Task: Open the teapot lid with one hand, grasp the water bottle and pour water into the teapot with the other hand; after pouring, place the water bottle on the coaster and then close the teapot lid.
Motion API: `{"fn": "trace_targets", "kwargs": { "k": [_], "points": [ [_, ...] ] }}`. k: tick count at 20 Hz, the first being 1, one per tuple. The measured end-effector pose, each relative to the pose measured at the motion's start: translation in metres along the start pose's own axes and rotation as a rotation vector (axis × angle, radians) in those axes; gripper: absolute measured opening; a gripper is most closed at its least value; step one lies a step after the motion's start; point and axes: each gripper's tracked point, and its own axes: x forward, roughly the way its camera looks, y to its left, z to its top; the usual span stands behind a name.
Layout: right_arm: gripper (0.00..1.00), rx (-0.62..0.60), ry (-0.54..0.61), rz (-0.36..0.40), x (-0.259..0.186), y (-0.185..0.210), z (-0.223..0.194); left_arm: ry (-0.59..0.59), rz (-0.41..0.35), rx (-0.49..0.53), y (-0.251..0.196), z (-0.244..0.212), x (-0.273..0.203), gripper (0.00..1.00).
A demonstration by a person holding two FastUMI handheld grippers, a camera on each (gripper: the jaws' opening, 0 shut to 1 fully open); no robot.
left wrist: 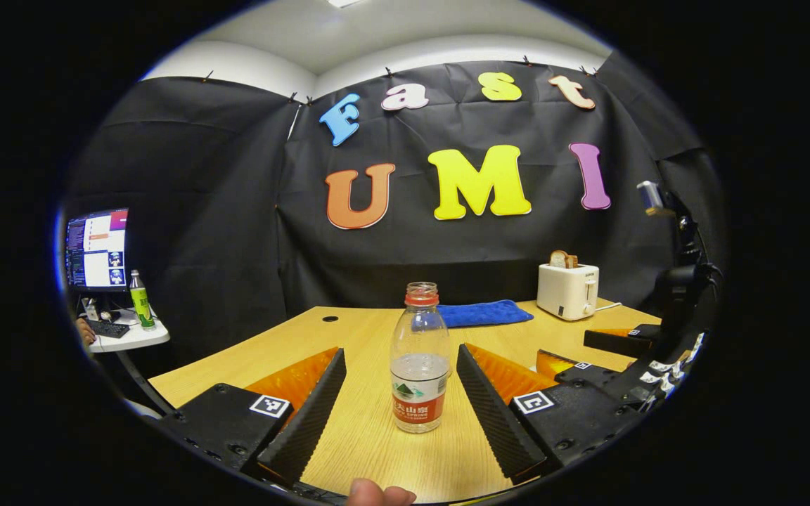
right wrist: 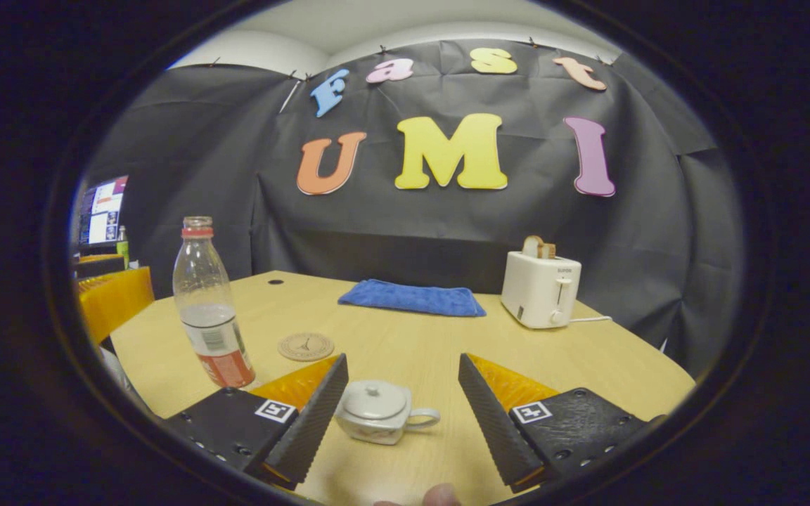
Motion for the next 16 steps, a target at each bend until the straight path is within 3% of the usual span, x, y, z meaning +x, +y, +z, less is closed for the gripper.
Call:
{"fn": "trace_targets", "kwargs": {
  "k": [3,6,10,11,15,16],
  "points": [
    [0.92,-0.013,0.019,0.002,0.010,0.003,-0.007,0.009,0.009,0.001,0.005,-0.004,0.002,0.99],
    [0.77,-0.026,0.049,0.022,0.015,0.010,-0.014,0.015,0.009,0.003,0.007,-0.006,0.004,0.99],
    [0.49,-0.044,0.053,0.012,0.019,0.013,-0.012,0.021,0.010,-0.002,0.010,-0.009,0.005,0.99],
    [0.31,-0.043,0.058,0.013,0.019,0.014,-0.014,0.023,0.010,-0.005,0.009,-0.010,0.006,0.99],
    [0.05,-0.054,0.065,0.041,0.020,0.022,-0.016,0.030,-0.002,-0.016,0.008,-0.014,0.008,0.99],
    [0.05,-0.065,0.067,0.043,0.020,0.022,-0.016,0.037,-0.016,-0.012,0.005,-0.019,0.010,0.99]
  ]
}}
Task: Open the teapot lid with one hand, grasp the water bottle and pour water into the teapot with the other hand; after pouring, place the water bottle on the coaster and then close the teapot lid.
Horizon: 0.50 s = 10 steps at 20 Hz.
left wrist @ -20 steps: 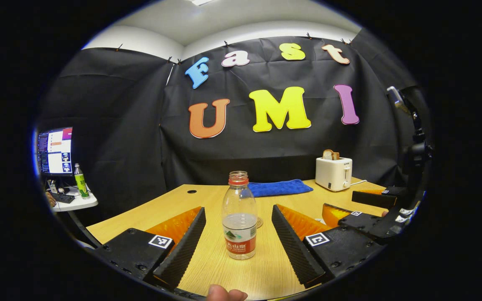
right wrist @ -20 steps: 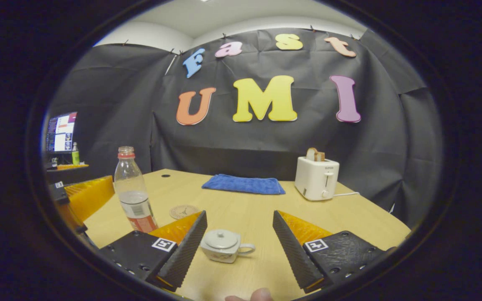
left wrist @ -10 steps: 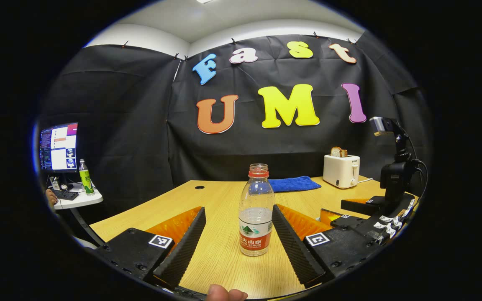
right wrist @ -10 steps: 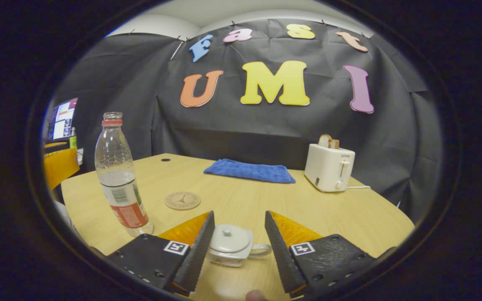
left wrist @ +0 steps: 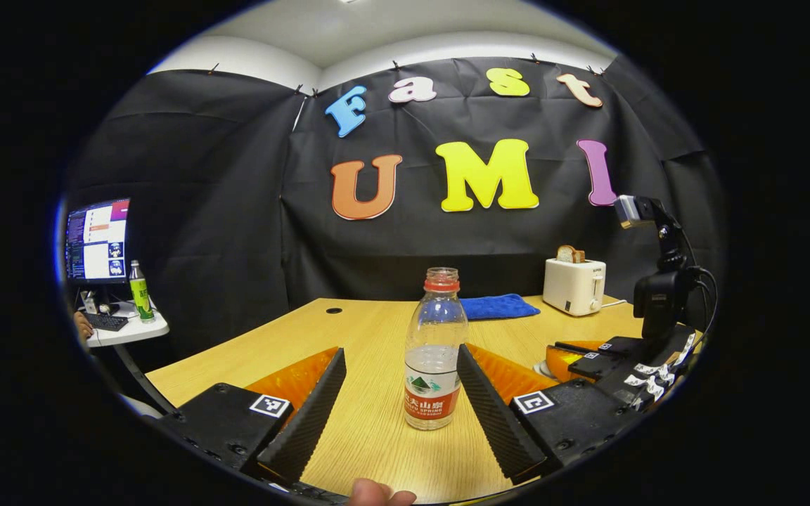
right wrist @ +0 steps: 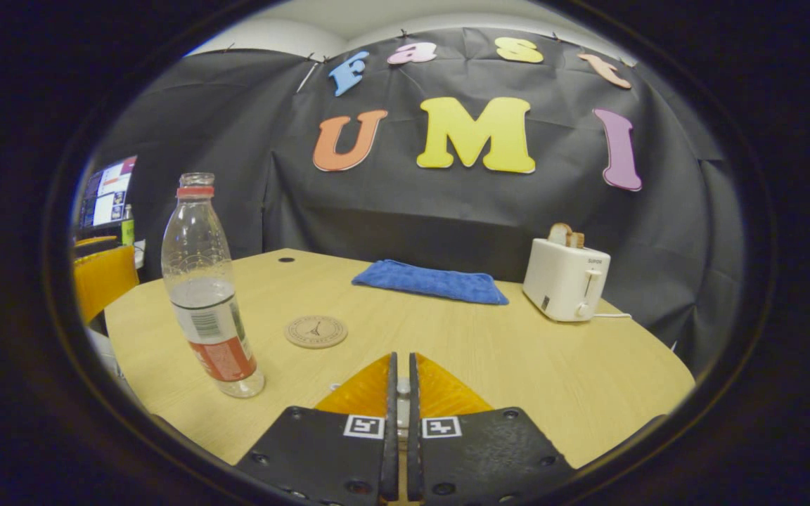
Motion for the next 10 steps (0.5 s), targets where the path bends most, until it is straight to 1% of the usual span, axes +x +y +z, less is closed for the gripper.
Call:
{"fn": "trace_targets", "kwargs": {
  "k": [1,2,4,5,7,10],
  "points": [
    [0.05,0.002,0.000,0.003,-0.001,0.000,0.002,0.010,-0.018,0.001,-0.004,-0.004,0.002,0.99],
    [0.03,0.007,0.001,0.005,0.000,-0.002,0.001,0.025,-0.040,-0.001,-0.008,-0.011,0.003,0.99],
    [0.00,0.010,-0.001,0.013,0.002,-0.002,0.003,0.042,-0.082,-0.021,-0.018,-0.017,0.002,0.99],
    [0.00,0.018,-0.001,0.018,0.002,-0.001,0.003,0.053,-0.097,-0.036,-0.020,-0.022,0.004,0.99],
    [0.00,0.036,-0.013,0.028,-0.001,-0.003,0.008,0.073,-0.115,-0.060,-0.024,-0.030,0.008,1.00],
    [0.00,0.036,-0.041,0.033,-0.005,-0.005,0.024,0.098,-0.124,-0.061,-0.025,-0.041,0.014,1.00]
  ]
}}
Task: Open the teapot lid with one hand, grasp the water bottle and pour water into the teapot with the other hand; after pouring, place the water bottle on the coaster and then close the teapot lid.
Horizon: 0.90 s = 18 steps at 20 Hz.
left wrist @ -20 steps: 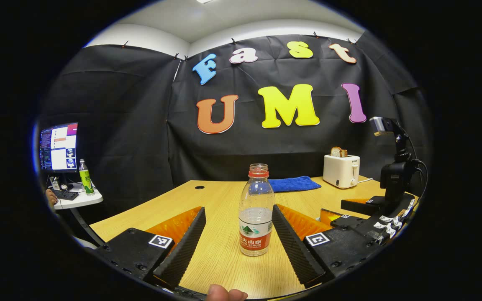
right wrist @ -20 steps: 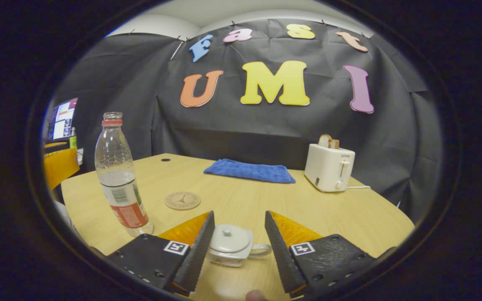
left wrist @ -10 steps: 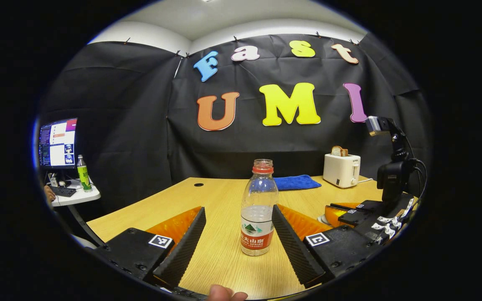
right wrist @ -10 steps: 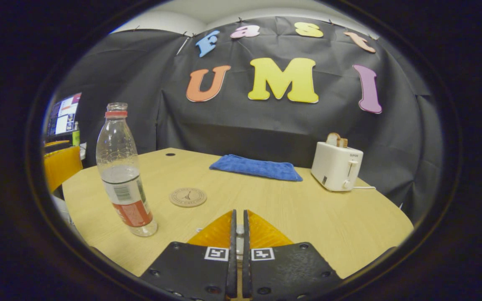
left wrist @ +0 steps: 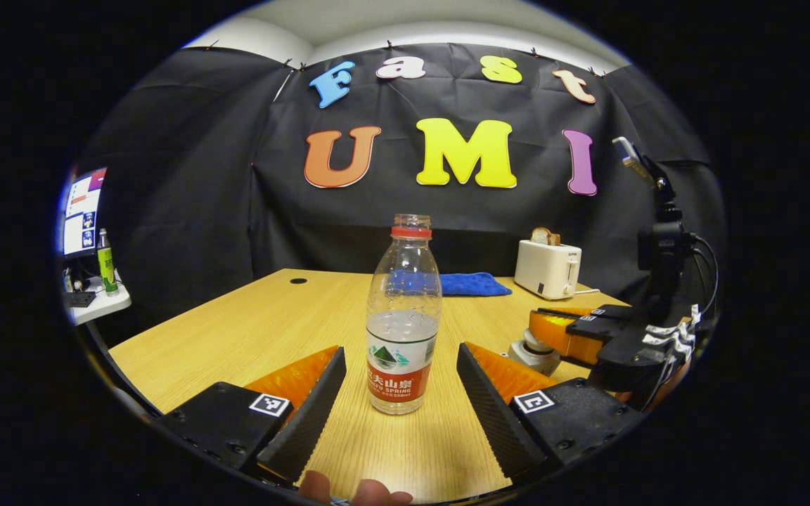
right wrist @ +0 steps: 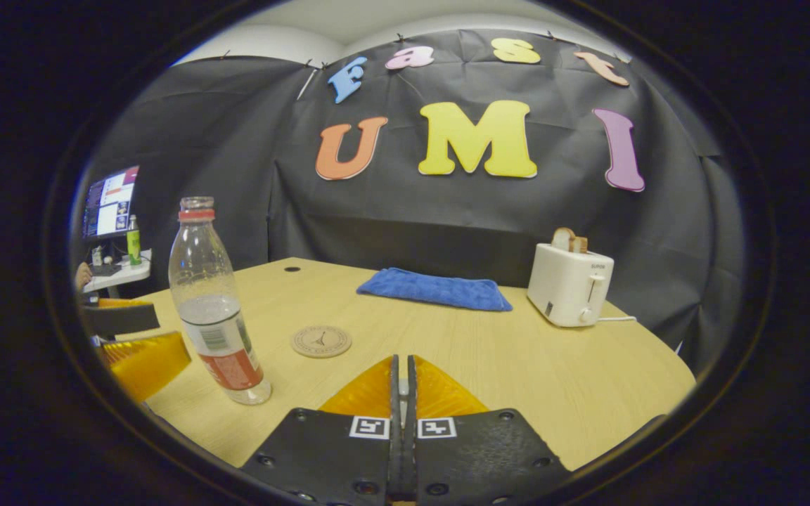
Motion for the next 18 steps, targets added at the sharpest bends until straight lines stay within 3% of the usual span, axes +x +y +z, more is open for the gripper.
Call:
{"fn": "trace_targets", "kwargs": {
  "k": [13,18],
  "points": [
    [0.00,-0.016,-0.054,0.007,-0.042,-0.018,0.025,0.076,-0.002,-0.019,0.005,-0.031,0.038,0.99],
    [0.00,-0.006,-0.036,0.001,-0.049,-0.024,0.017,0.085,-0.003,-0.011,0.006,-0.033,0.043,0.82]
  ]
}}
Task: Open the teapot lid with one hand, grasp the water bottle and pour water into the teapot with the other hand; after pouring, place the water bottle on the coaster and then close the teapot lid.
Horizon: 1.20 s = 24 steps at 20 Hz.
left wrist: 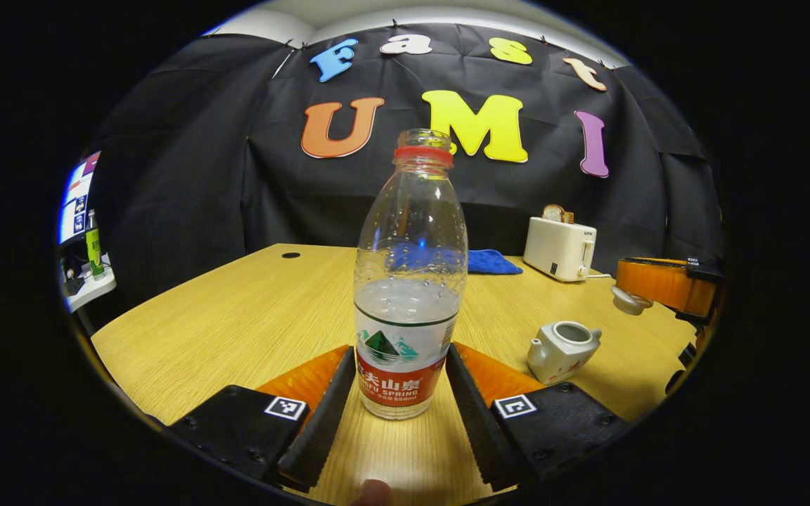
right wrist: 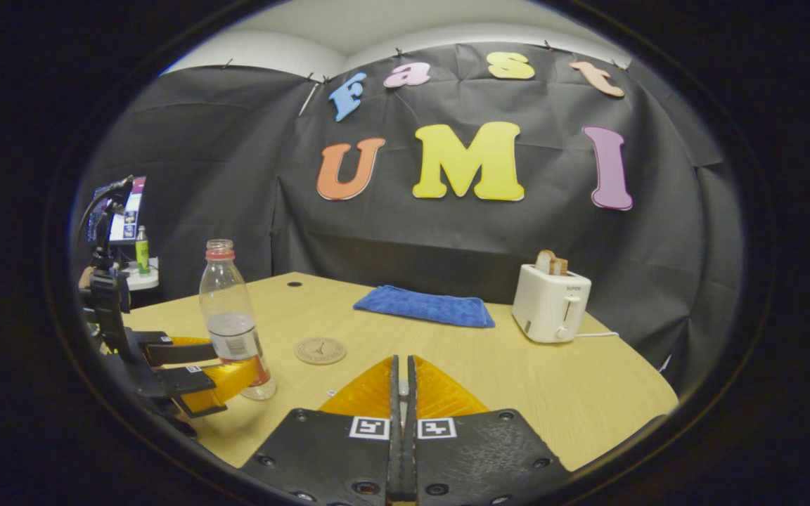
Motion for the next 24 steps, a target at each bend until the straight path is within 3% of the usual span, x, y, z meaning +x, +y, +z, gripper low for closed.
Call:
{"fn": "trace_targets", "kwargs": {
  "k": [5,10,13,17,21,24],
  "points": [
    [0.00,0.002,-0.002,-0.004,-0.007,-0.007,0.001,0.019,0.013,0.066,0.006,0.001,-0.004,0.78],
    [0.00,0.004,0.001,-0.009,-0.014,-0.018,-0.001,0.042,0.080,0.258,0.030,0.013,-0.012,0.76],
    [0.00,0.000,0.007,-0.011,-0.018,-0.025,-0.004,0.019,0.115,0.410,0.039,0.028,-0.017,0.75],
    [0.00,0.021,0.020,-0.004,-0.024,-0.036,-0.007,0.047,0.100,0.583,0.038,0.032,-0.025,0.74],
    [0.00,0.030,0.028,-0.015,-0.030,-0.050,-0.012,0.025,0.178,0.891,0.051,0.054,-0.024,0.74],
    [0.00,0.030,0.033,-0.024,-0.036,-0.061,-0.017,0.033,0.160,1.040,0.039,0.053,-0.020,0.77]
  ]
}}
